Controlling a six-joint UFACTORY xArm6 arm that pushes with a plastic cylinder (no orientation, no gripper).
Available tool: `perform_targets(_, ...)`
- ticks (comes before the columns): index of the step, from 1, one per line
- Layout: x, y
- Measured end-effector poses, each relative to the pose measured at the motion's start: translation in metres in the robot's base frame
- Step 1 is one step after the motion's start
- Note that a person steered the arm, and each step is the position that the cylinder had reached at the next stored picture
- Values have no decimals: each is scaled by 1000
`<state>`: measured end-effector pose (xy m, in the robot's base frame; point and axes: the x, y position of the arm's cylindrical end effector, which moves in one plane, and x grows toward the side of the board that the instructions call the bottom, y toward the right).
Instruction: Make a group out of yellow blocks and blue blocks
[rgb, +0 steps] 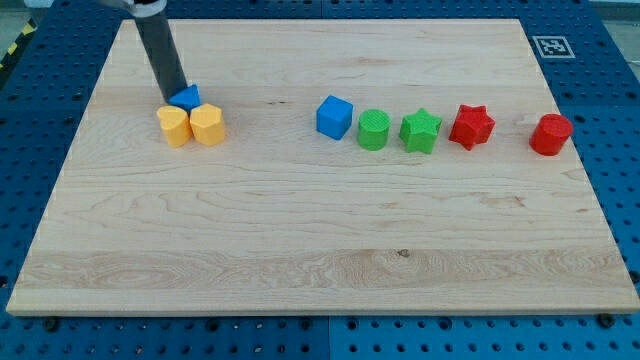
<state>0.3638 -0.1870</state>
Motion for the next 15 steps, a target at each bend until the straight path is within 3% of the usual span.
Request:
perform_targets(2, -51, 21)
perform_targets(3, -57, 74)
perform_targets(4, -36, 111)
perform_targets(6, 53, 118)
perform_targets(7, 65, 160)
perform_targets(8, 55, 206)
perform_targets(10, -1, 210)
perform_targets(11, 3, 227)
perform_targets(12, -2, 281)
perform_targets(13, -24, 302)
perform_targets(15, -17, 163)
